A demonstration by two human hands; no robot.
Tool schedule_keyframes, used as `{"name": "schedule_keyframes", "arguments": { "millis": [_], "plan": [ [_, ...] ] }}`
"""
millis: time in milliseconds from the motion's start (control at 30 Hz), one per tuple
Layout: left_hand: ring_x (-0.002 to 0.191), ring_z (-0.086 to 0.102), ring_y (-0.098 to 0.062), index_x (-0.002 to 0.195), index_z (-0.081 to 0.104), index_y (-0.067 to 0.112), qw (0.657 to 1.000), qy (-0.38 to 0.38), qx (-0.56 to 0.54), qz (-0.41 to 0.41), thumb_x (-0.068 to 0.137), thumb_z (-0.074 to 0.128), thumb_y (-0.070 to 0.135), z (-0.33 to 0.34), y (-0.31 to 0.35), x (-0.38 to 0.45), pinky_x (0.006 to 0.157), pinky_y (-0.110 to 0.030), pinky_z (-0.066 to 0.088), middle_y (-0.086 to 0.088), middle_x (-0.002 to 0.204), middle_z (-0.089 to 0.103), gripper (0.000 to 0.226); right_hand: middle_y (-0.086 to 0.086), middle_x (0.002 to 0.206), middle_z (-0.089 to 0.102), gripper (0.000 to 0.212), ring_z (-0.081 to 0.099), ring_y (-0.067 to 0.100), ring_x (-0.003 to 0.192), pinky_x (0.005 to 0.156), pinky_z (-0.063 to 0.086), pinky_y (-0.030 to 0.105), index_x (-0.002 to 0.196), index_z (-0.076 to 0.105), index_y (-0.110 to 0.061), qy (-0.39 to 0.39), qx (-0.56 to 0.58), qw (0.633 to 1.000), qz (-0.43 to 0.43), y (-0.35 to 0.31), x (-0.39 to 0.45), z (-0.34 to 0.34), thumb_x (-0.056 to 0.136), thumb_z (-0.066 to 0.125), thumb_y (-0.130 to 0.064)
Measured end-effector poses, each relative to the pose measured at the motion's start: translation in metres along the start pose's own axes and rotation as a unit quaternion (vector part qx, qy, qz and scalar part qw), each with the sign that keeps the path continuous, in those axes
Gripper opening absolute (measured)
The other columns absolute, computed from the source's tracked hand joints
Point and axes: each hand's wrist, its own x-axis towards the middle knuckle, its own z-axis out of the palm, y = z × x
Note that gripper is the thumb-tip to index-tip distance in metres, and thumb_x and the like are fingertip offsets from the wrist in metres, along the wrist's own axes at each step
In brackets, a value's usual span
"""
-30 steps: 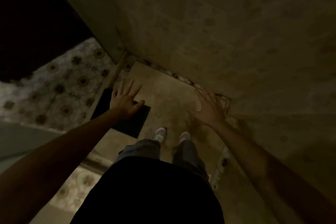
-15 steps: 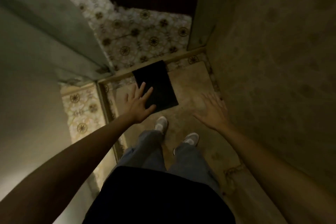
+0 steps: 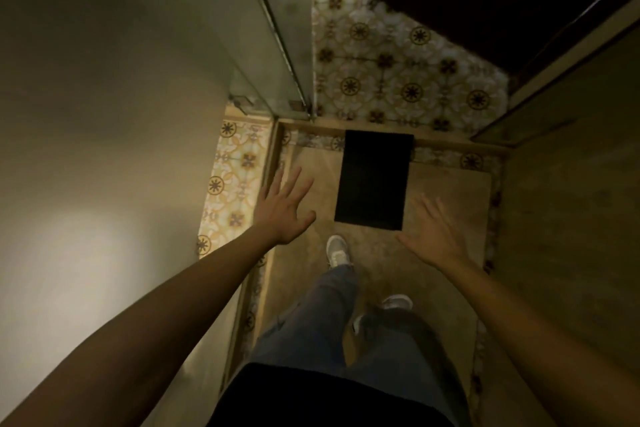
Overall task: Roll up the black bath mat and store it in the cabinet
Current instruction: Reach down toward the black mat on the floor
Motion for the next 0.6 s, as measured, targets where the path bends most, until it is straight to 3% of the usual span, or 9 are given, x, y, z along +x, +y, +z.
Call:
{"name": "schedule_keyframes", "arguments": {
  "millis": [267, 600],
  "plan": [
    [0.153, -0.011, -0.029, 0.158, 0.001, 0.039, 0.999, -0.038, -0.023, -0.009, 0.094, 0.038, 0.062, 0.051, -0.009, 0.028, 0.121, -0.057, 0.013, 0.006, 0.167, -0.013, 0.077, 0.001, 0.169, 0.007, 0.090, 0.003, 0.026, 0.155, 0.123, 0.021, 0.045, 0.160, 0.012, -0.029, -0.053, -0.006, 0.998, -0.022, -0.002, 0.045, 0.026, 0.092, 0.062, -0.057],
    [0.152, -0.014, -0.028, 0.157, -0.002, 0.039, 0.997, -0.049, -0.015, 0.050, 0.094, 0.047, 0.048, 0.195, 0.029, 0.160, 0.121, -0.054, 0.012, 0.005, 0.167, -0.010, 0.080, 0.002, 0.169, 0.005, 0.093, 0.005, 0.024, 0.155, 0.122, 0.025, 0.044, 0.160, 0.012, -0.024, -0.119, -0.073, 0.987, -0.082, 0.107, 0.181, 0.143, 0.090, 0.068, -0.050]
  ]
}}
